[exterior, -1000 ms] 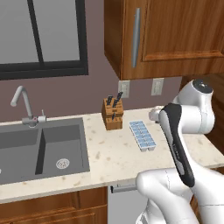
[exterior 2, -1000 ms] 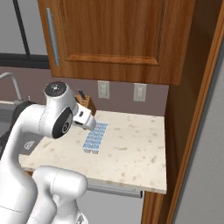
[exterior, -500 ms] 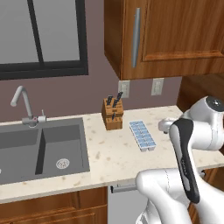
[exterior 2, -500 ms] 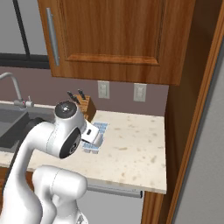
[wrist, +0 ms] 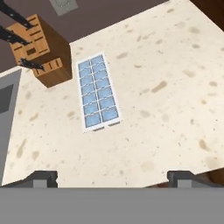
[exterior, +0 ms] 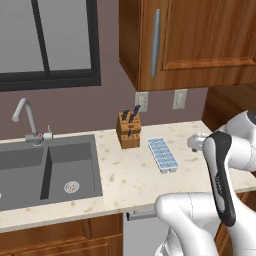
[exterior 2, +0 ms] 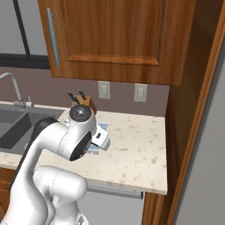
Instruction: The ice cube tray has been filled with water. Take the tray and place it in the freezer to make ice. Close the freezer door after placing the tray.
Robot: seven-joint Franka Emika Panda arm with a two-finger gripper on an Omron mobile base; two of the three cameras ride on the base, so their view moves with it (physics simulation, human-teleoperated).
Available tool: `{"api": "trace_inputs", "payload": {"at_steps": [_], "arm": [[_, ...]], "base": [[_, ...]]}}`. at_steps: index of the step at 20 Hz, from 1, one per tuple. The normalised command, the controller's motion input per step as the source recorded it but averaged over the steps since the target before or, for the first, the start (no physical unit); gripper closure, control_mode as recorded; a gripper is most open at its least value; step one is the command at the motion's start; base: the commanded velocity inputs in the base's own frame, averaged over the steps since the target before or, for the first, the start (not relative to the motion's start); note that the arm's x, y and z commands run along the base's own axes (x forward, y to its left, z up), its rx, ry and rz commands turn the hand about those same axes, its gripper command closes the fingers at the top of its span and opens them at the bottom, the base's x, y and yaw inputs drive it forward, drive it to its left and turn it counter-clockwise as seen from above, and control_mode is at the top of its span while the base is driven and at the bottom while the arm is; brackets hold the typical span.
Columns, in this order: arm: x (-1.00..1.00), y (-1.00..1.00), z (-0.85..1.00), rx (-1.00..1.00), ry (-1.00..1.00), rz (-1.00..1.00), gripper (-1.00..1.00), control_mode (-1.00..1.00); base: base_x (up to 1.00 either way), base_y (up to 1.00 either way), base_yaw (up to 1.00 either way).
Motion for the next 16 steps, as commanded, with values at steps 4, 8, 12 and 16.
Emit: {"api": "trace_inputs", "payload": {"at_steps": [4,8,12,16], "arm": [[0.18,0.0,-0.13,0.02,0.0,0.01,-1.0,-1.0],[0.15,0.0,0.0,0.01,0.1,0.06,-1.0,-1.0],[0.34,0.0,-0.17,0.0,0.08,0.07,-1.0,-1.0],[0.5,0.0,-0.28,0.0,0.05,0.06,-1.0,-1.0]], "base": [[0.0,0.0,0.0],[0.0,0.0,0.0],[0.0,0.0,0.0],[0.0,0.0,0.0]]}}
